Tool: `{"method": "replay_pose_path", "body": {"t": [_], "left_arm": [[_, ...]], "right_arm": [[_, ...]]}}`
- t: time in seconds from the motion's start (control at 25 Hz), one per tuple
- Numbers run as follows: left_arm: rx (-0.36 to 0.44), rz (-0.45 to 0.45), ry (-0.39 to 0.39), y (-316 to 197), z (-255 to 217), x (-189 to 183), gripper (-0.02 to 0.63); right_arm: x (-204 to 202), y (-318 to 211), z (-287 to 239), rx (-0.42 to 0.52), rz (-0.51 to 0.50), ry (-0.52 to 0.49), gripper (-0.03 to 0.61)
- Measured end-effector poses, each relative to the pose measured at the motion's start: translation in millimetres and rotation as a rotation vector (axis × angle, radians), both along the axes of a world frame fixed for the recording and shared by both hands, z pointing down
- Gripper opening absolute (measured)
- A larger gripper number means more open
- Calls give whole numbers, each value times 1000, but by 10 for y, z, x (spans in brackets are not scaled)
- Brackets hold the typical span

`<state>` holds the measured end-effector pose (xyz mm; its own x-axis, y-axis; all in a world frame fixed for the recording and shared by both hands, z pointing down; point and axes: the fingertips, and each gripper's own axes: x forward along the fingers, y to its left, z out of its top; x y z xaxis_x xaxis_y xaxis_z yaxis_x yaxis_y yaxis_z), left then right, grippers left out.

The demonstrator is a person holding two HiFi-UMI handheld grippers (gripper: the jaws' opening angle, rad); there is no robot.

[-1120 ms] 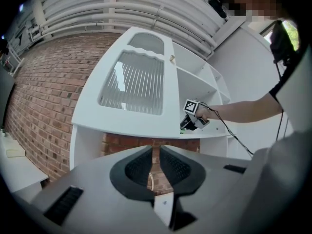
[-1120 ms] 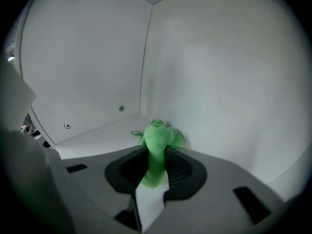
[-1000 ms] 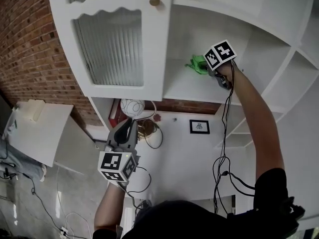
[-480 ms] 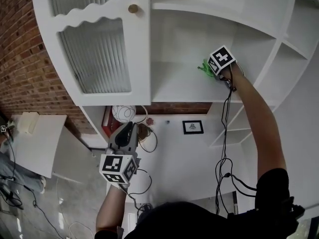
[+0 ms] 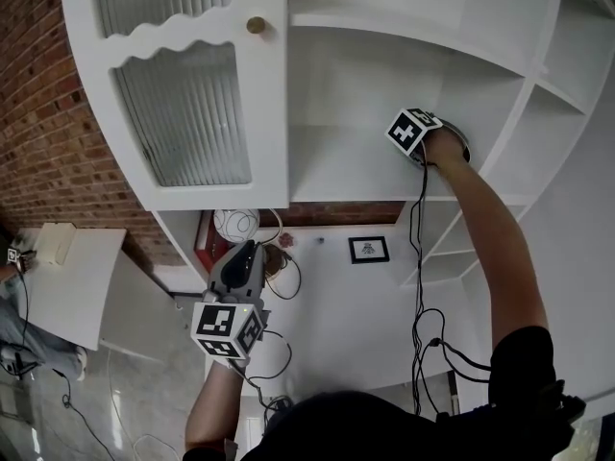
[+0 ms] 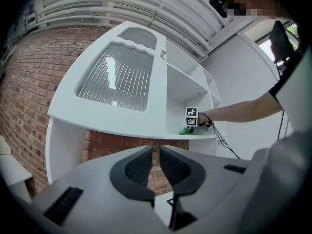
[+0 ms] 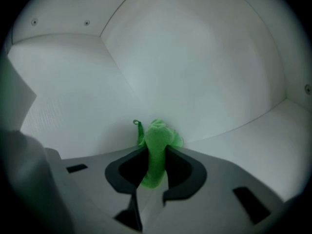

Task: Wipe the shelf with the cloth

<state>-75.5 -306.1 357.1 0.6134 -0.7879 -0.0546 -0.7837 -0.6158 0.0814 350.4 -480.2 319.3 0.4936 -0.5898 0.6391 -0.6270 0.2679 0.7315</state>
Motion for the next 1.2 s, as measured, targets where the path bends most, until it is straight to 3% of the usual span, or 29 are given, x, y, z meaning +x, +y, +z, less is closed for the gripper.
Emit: {"method": "replay_pose_path", "body": {"t": [0.2, 0.32, 0.4, 0.44, 0.52, 0.68, 0.76, 0.84, 1.04, 1.2], "left_arm": [[1, -1, -8, 0, 10, -24, 46], [-4, 3, -10, 5, 22, -4, 46], [-10, 4, -11, 4, 41, 3, 47], [-11, 3, -13, -4, 49, 2, 46], [-11, -2, -15, -11, 58, -6, 46], [-22, -23, -21, 27, 84, -68, 46], [-25, -41, -25, 51, 89, -132, 46], [-24, -65, -27, 92, 84, -229, 46], [-30, -161, -21, 232, 76, -634, 47], [-29, -226, -20, 340, 74, -903, 46]], "right_arm": [[103, 60, -7, -72, 7, 193, 84], [159, 83, -71, -124, -15, 403, 86], [120, 45, -222, -72, -56, 487, 87], [58, 16, -319, -21, -82, 479, 87], [-167, -33, -472, 101, -138, 321, 87], [-938, -63, -652, 287, -232, -381, 89], [-1378, -76, -718, 306, -272, -717, 89], [-1779, -81, -729, 284, -322, -928, 89], [-2639, -16, -506, 108, -462, -1078, 87], [-3021, -23, -248, -1, -476, -1055, 86]]}}
